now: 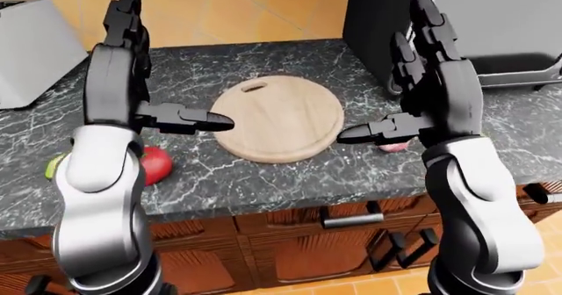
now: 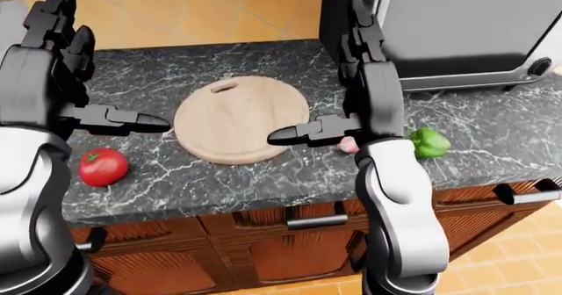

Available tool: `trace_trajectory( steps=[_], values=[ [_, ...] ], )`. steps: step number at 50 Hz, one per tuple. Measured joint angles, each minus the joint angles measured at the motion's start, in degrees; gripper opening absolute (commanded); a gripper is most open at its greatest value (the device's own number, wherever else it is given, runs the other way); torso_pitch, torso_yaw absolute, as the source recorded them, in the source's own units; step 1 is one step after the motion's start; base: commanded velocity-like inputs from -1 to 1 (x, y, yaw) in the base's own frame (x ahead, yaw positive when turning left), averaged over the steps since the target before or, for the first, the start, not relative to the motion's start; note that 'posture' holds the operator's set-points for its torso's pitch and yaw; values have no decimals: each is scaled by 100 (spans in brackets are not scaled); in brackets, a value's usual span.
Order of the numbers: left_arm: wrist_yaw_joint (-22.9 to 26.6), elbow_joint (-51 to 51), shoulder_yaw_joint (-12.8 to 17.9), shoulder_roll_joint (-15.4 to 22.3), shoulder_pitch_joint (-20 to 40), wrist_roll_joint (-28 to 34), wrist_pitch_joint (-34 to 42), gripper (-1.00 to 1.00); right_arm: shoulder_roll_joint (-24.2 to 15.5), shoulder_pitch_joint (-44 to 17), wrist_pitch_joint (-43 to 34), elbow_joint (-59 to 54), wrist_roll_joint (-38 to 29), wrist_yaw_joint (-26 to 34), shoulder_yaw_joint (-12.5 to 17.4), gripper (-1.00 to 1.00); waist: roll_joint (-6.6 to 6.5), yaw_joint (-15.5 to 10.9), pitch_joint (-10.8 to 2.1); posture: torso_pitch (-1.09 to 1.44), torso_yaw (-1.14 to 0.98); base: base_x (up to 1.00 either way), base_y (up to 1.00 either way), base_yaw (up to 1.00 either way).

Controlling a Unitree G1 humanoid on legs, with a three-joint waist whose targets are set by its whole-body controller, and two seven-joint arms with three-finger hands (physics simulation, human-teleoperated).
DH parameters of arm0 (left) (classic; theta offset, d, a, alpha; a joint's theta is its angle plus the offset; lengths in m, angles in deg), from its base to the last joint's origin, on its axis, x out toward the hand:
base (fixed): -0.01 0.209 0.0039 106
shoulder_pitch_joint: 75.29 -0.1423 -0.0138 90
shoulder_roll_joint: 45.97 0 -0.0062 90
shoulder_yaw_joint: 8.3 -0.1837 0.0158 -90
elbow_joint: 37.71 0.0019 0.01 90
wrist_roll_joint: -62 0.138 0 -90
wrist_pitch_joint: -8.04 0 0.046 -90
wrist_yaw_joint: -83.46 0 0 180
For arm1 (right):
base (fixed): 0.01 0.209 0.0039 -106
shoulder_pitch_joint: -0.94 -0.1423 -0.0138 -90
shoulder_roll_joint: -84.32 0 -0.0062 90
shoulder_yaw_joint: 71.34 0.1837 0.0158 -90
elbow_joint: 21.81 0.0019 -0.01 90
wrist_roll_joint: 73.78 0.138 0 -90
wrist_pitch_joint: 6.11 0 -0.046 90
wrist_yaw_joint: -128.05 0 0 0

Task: Place the avocado, onion, tomato and bell pepper on the cutting board.

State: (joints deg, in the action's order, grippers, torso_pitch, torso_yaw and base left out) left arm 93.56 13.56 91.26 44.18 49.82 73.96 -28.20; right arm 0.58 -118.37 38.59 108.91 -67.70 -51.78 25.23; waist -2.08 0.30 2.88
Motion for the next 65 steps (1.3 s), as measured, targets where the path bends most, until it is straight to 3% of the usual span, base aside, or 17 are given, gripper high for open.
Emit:
trace_trajectory(
  steps=[4, 9, 11, 15, 17, 20, 21, 23, 27, 34, 43, 54, 65],
  values=[
    [2, 115, -12, -7, -24, 29, 77, 100, -12, 78, -22, -29, -28, 51, -33, 100, 126, -14, 116, 0, 0, 0, 0, 2],
    [73, 55, -111, -25, 6, -23, 79, 100, 6, 82, 49, 89, -97, 79, 76, 100, 446, -80, 8, 0, 0, 0, 0, 84],
    [72, -16, -120, -62, -14, -19, 32, 100, -7, 103, 90, 96, -106, 74, 110, 100, 343, -92, -3, 0, 0, 0, 0, 86],
    [40, -56, -38, -39, -46, 24, -49, 100, -17, 87, 65, 3, -148, 89, -3, 100, 473, -148, -103, 0, 0, 0, 0, 23],
    [13, -76, 21, -31, -29, 66, -58, 100, 13, 64, 116, 45, -151, 125, -30, 100, 387, -89, -45, 0, 0, 0, 0, 0],
    [23, -37, -44, -51, -35, 63, -53, 100, 26, 93, 196, 28, -184, 126, 13, 100, 97, 34, -15, 0, 0, 0, 0, 0],
    [34, -9, -69, -49, -54, 49, -65, 100, 54, 126, 218, -4, -207, 116, 15, 100, 65, 49, -11, 0, 0, 0, 0, 0],
    [51, 53, -87, -70, -116, 31, -62, 100, 74, 204, 200, -86, -234, 119, -18, 100, 129, 33, 32, 0, 0, 0, 0, 0],
    [53, 132, -60, -63, -124, 41, -24, 100, 57, 167, 129, -120, -264, 152, -43, 100, 192, 10, -7, 0, 0, 0, 0, 0],
    [80, -47, -10, 13, -33, 70, 6, 100, 10, 47, 53, 131, -264, 182, 29, 100, 203, -12, -67, 0, 0, 0, 0, 0],
    [156, -157, 58, 157, 81, 60, 228, 100, -356, 39, -471, 516, -362, 304, 267, 100, 220, -38, -37, 0, 0, 0, 0, 0],
    [151, -137, 56, 143, 40, 70, 201, 100, -849, 347, -1226, 1211, -626, 494, 1136, 100, 278, -64, -15, 0, 0, 0, 0, 0],
    [144, -145, 54, 109, -65, 126, 136, 100, -1101, 1241, -746, 966, -297, 142, 2664, 100, 303, -74, 7, 0, 0, 0, 0, 0]
  ],
)
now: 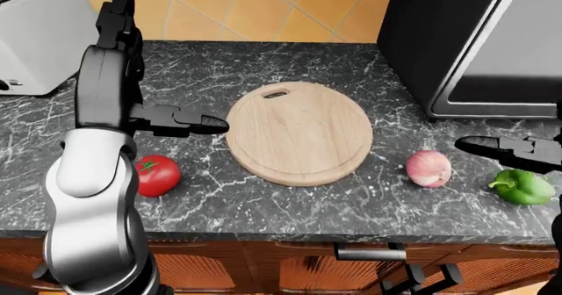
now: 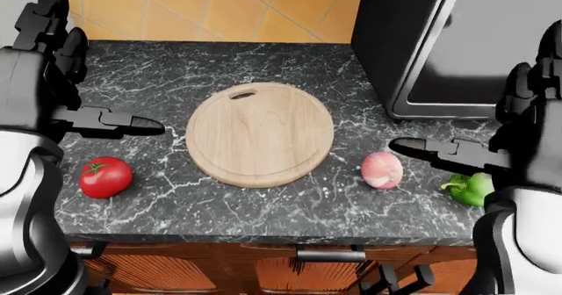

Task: Place the avocado, onion, tomato and bell pepper on the cutting board.

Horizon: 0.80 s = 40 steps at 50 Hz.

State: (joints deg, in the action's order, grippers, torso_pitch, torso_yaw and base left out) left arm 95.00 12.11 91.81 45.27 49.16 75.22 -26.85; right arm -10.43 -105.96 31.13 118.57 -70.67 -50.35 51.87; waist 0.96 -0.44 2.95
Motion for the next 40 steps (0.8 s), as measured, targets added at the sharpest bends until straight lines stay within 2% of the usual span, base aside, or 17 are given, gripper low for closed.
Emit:
trace_trajectory(
  steps=[12, 19, 25, 33, 40],
  values=[
    [16, 59, 14, -4, -11, 15, -83, 100, -316, 496, 84, -119, 528, -138, 1038, 100, 89, -12, 15, 0, 0, 0, 0, 0],
    [7, 156, -5, -15, 31, 1, -150, 100, -365, 749, 72, -10, 545, -72, 1374, 100, 96, -17, 17, 0, 0, 0, 0, 0],
    [-6, 215, -20, -27, 11, -7, -217, 100, -155, 1004, 227, -11, 510, 96, 1693, 100, 116, -21, 15, 0, 0, 0, 0, 0],
    [-36, 292, -50, -75, -7, 15, -293, 100, 177, 1394, 553, -226, 253, 227, 1810, 100, 99, -13, 5, 0, 0, 0, 0, 0],
    [-28, 301, -54, -80, -2, 35, -324, 100, 469, 1587, 830, -416, 70, 319, 1755, 100, 81, -3, -16, 0, 0, 0, 0, 0]
  ],
)
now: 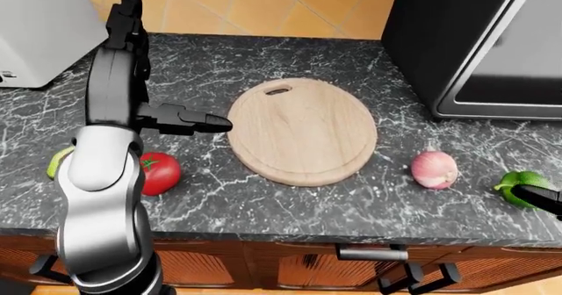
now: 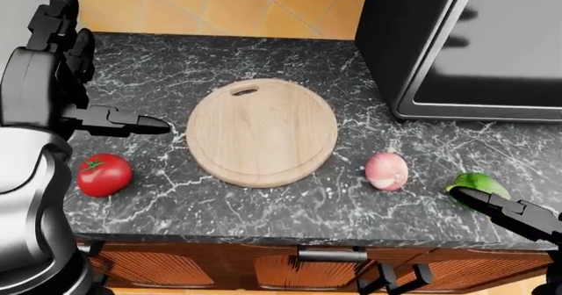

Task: Place the avocado, onion, tomato and bell pepper on the cutting board.

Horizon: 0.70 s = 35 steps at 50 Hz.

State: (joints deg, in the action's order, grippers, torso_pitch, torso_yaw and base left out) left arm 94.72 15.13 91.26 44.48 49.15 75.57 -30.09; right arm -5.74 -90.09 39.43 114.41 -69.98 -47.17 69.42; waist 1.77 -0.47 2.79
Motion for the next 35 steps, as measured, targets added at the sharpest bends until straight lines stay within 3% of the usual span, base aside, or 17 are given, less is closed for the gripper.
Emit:
trace_trajectory(
  steps=[11, 35],
  values=[
    [11, -39, 11, 6, -14, 6, 21, 100, 337, 266, 527, -373, -164, 3, -191, 100, -29, 6, -15, 0, 0, 0, 0, 0],
    [-5, -98, 61, 49, -70, -34, 34, 100, 438, 356, 543, -835, -644, 82, -434, 100, -36, 5, -23, 0, 0, 0, 0, 0]
  ],
)
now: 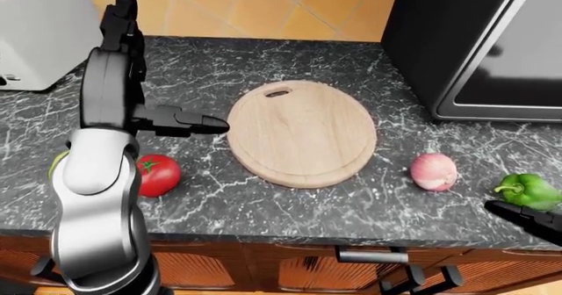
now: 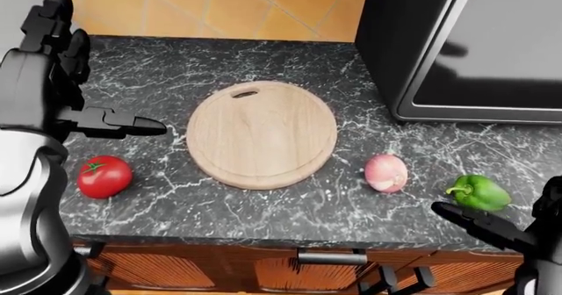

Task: Place the avocado, onion, tomato and bell pepper on the cutting board.

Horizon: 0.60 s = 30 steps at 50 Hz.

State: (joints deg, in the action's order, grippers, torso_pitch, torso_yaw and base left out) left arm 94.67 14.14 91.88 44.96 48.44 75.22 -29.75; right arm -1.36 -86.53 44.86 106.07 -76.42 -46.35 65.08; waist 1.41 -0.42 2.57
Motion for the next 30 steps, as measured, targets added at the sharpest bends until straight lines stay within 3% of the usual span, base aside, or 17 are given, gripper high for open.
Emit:
trace_trajectory(
  steps=[30],
  values=[
    [32, -30, 29, 0, -110, 68, -19, 100, 194, 166, 527, -399, -285, -56, -256, 90, 8, 3, -23, 0, 0, 0, 0, 0]
  ],
)
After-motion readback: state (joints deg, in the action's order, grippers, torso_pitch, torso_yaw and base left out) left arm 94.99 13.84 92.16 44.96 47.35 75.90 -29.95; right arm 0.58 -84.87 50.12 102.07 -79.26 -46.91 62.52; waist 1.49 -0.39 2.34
